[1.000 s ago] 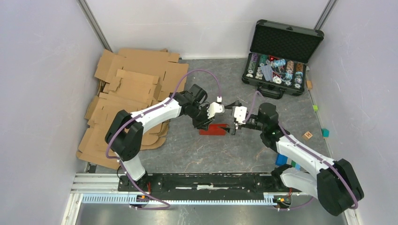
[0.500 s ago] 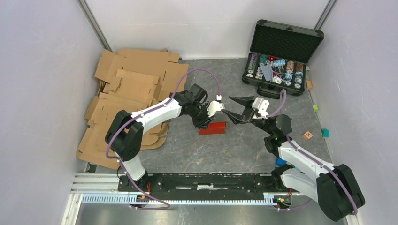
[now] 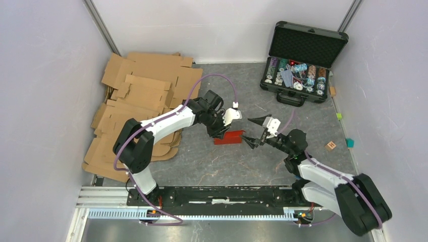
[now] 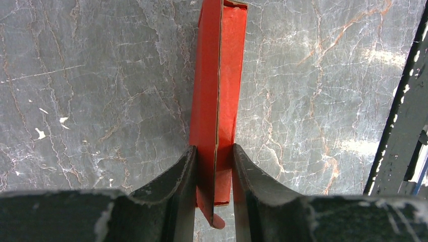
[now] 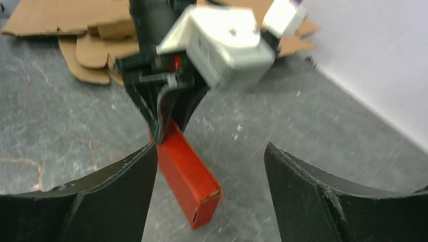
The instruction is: Fold the paper box
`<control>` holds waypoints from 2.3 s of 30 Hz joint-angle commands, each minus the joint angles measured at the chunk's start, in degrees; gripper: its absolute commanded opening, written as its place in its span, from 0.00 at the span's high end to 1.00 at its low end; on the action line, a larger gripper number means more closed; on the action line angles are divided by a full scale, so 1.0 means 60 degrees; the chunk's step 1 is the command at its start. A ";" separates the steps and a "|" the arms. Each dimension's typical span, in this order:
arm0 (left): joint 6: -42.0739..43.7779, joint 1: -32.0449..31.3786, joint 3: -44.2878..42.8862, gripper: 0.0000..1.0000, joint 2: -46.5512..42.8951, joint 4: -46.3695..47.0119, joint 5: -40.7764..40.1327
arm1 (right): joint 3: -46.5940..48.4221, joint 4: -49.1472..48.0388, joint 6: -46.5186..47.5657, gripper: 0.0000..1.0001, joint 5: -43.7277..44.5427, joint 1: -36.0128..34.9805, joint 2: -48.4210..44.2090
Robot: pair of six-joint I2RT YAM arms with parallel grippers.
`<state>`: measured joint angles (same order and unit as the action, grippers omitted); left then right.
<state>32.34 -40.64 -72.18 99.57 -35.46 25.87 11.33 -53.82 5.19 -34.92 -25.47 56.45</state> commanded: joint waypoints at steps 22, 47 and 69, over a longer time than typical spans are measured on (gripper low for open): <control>0.0514 -0.0170 0.0400 0.84 -0.0304 -0.0213 -0.1173 | 0.2280 0.2127 0.3448 0.22 -0.1981 -0.0426 0.4597; -0.0782 -0.0111 0.1723 0.23 -0.2169 0.2325 -0.1301 | 0.2069 0.2178 0.2230 0.55 -0.0590 -0.1123 0.4534; -0.4830 -0.0113 0.4644 0.45 -0.4539 0.6829 -0.5597 | 0.2910 0.2925 0.0215 0.59 0.0496 -0.0911 0.4483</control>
<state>9.56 -41.39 -45.76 72.82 -1.74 -1.23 27.03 -36.32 8.97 -33.71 -31.05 84.60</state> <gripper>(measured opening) 0.579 0.415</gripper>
